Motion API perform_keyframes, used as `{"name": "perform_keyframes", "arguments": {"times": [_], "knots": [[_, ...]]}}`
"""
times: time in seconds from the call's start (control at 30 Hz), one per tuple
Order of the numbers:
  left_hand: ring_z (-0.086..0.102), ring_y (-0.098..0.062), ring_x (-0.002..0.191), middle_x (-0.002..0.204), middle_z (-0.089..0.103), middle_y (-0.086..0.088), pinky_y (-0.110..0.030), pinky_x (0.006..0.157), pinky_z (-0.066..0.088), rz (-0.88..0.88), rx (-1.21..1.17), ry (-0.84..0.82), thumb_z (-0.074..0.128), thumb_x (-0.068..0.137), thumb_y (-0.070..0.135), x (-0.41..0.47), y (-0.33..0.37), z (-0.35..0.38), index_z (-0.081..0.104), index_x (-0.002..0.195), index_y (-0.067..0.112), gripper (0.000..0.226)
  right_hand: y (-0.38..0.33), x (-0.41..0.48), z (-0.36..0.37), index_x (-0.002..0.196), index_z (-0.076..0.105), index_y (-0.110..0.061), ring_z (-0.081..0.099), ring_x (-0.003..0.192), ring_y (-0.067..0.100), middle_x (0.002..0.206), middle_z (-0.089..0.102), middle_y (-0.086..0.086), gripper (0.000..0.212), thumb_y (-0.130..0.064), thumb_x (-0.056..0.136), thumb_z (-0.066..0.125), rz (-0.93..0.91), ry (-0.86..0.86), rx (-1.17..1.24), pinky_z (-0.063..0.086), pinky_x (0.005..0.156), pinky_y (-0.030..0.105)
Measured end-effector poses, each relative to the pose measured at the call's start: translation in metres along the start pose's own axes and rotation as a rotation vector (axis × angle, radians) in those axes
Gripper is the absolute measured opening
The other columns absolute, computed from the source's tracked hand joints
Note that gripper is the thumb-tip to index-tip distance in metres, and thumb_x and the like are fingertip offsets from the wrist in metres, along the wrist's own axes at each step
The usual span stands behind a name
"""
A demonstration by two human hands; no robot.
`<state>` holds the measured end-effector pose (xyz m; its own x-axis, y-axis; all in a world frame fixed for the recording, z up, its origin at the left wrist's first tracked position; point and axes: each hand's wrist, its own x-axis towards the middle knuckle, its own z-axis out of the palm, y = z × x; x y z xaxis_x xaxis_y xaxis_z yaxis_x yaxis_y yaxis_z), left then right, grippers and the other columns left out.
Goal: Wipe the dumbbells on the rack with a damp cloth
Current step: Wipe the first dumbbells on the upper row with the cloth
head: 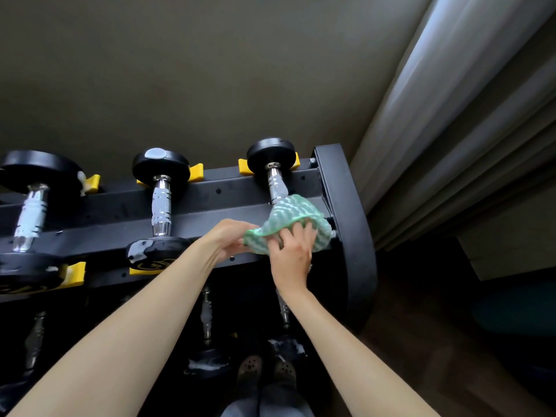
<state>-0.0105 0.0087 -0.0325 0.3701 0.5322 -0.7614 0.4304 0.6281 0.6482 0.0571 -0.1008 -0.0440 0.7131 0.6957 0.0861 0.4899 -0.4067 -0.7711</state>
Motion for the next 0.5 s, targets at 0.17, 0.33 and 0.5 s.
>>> {"name": "perform_keyframes", "arguments": {"times": [0.17,0.33,0.5], "knots": [[0.059,-0.025,0.087,0.096,0.060,-0.019,-0.025,0.062,0.059,0.004,0.035,-0.028,0.055,0.083,-0.005,-0.003,0.003,-0.001,0.066,0.098,-0.010,0.020,0.007,0.020,0.008,0.085,0.064,-0.002,0.049,0.113,0.041,0.103,0.058,0.017,0.051,-0.044,0.076,0.036,0.023,-0.019,-0.196,0.037,0.101,0.056],[0.053,-0.025,0.079,0.094,0.056,-0.016,-0.020,0.055,0.057,-0.001,0.030,-0.027,0.054,0.088,-0.001,-0.010,0.008,0.004,0.065,0.089,-0.003,0.012,0.006,0.037,-0.010,0.095,0.060,0.008,0.050,0.104,0.033,0.097,0.056,0.019,0.041,-0.024,0.096,0.035,0.393,0.130,0.181,0.028,0.077,0.030],[0.064,-0.018,0.070,0.087,0.067,-0.013,-0.022,0.063,0.056,0.003,0.019,0.052,0.051,0.088,-0.003,-0.002,-0.002,0.001,0.065,0.100,-0.004,0.018,0.020,0.024,-0.024,0.104,0.058,0.010,0.051,0.096,0.026,0.103,0.057,0.019,0.038,-0.023,0.100,0.039,0.533,-0.009,0.334,0.030,0.072,0.024]]}}
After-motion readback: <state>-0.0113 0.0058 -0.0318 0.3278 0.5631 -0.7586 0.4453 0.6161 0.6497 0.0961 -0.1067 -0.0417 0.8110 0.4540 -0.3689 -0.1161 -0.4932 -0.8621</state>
